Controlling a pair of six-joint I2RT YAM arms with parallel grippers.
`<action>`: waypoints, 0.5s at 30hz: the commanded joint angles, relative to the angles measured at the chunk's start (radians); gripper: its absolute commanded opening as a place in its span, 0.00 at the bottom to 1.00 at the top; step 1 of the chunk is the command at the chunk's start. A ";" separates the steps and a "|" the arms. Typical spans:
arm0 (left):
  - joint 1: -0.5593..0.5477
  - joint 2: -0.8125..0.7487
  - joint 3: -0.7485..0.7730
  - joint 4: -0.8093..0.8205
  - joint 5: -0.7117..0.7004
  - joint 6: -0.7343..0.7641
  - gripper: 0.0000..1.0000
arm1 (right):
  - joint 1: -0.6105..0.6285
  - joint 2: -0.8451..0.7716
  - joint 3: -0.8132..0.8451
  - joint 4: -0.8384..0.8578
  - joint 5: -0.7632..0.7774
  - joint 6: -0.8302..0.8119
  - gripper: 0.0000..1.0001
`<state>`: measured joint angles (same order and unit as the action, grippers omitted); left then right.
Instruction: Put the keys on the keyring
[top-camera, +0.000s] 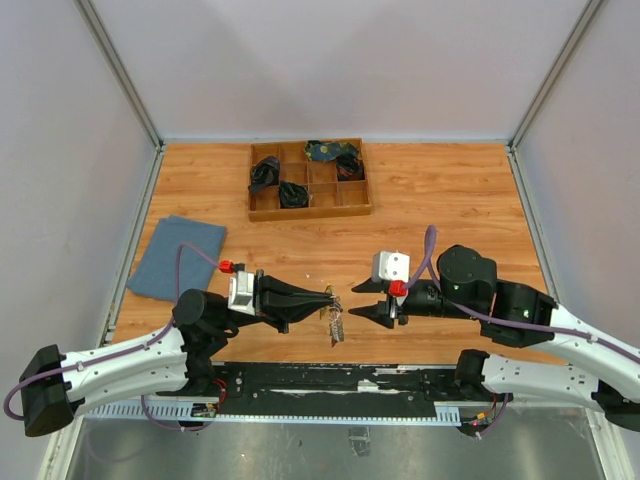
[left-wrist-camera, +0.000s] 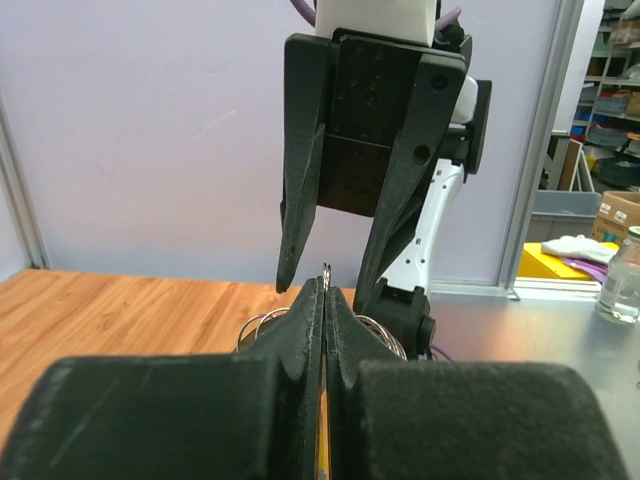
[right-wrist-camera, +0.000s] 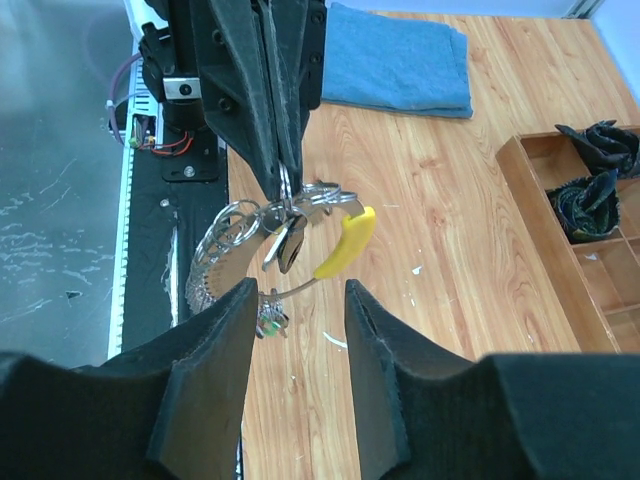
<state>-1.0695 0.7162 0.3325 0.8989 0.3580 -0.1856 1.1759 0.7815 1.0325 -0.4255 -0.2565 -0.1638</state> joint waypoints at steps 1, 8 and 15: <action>-0.006 0.006 0.005 0.095 0.013 -0.009 0.00 | 0.011 -0.008 -0.027 0.004 0.039 -0.001 0.41; -0.006 0.015 0.013 0.098 0.019 -0.011 0.00 | 0.011 0.024 -0.036 0.045 -0.005 0.013 0.44; -0.005 0.017 0.015 0.097 0.019 -0.012 0.01 | 0.011 0.042 -0.047 0.070 -0.047 0.034 0.45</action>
<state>-1.0695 0.7361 0.3325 0.9253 0.3763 -0.1921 1.1759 0.8265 1.0000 -0.4072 -0.2707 -0.1551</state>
